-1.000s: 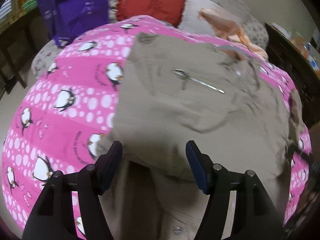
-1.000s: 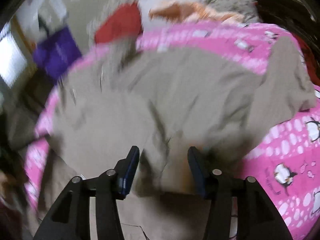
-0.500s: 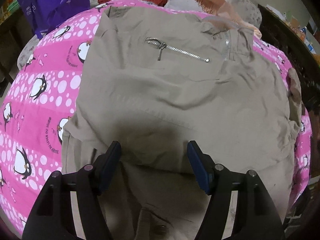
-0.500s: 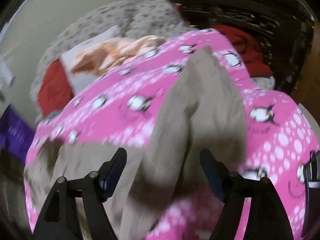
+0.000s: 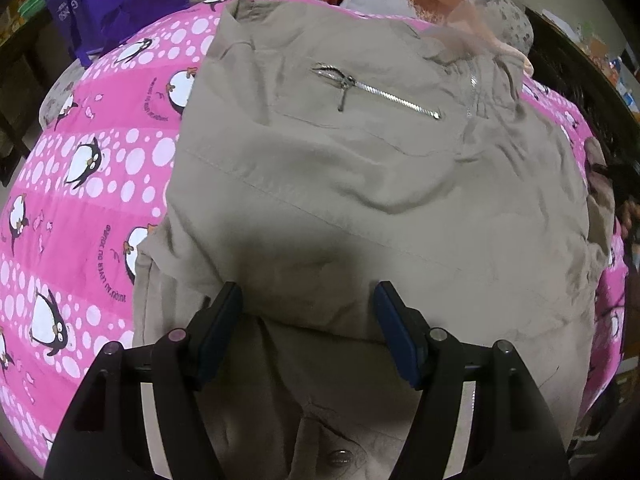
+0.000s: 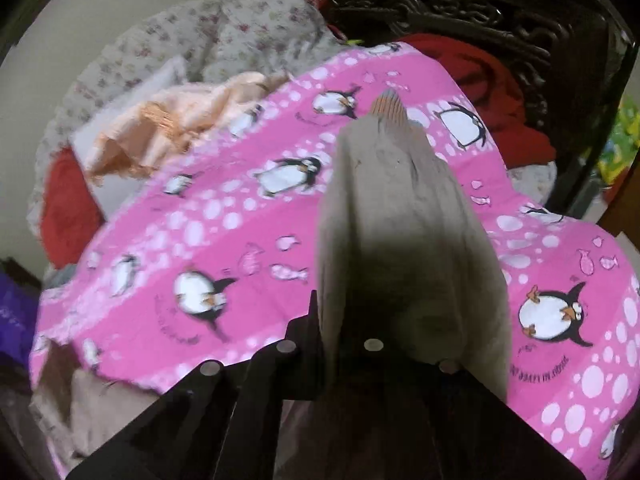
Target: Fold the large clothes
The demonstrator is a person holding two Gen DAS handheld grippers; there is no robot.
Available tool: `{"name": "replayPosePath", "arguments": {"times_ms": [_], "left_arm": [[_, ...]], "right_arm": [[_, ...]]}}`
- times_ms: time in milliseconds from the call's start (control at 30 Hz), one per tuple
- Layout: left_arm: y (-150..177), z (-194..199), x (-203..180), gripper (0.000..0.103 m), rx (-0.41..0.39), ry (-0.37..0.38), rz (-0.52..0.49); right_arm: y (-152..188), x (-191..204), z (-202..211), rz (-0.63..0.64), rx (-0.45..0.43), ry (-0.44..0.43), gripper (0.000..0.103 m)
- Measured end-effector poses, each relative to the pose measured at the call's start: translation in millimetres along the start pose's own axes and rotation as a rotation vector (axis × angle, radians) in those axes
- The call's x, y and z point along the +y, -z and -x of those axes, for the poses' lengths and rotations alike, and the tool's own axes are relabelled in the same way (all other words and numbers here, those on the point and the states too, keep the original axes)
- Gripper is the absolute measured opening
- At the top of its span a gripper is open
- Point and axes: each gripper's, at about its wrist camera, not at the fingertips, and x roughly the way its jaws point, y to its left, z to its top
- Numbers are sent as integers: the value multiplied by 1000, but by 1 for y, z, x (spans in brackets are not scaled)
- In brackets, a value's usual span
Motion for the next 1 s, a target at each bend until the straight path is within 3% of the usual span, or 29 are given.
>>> {"name": "replayPosePath", "arguments": {"times_ms": [167,300,367,433,467,500,533,567,633,767,900,1000], "left_arm": [[-10,14,15,68,-48,23,81],[-14,28,28,68,-88,47,141],[-15,33,32,68,-92,57,164],[-12,36,34,68,-90,67,178],[-10,38,35,68,-90,71,177],[-8,39,35,68,-90,72,169],[-5,39,35,68,-89,68,162],[-3,39,35,68,-88,64,156],[1,36,39,68,-76,56,159],[5,25,47,68,-38,40,181],[2,20,48,68,-34,27,171],[-4,17,40,70,-50,64,149]], "right_arm": [[11,18,72,71,-63,-198,4],[34,69,133,229,-95,-399,4],[57,107,160,380,-138,-425,4],[73,128,170,464,-192,-371,8],[79,136,169,488,-217,-335,23],[80,139,163,493,-216,-301,56],[79,140,155,482,-205,-259,72],[75,137,143,448,-196,-210,81],[65,126,122,399,-183,-144,80],[30,95,73,321,-137,87,80],[6,58,49,236,-134,196,80],[-3,32,35,184,-101,262,80]]}}
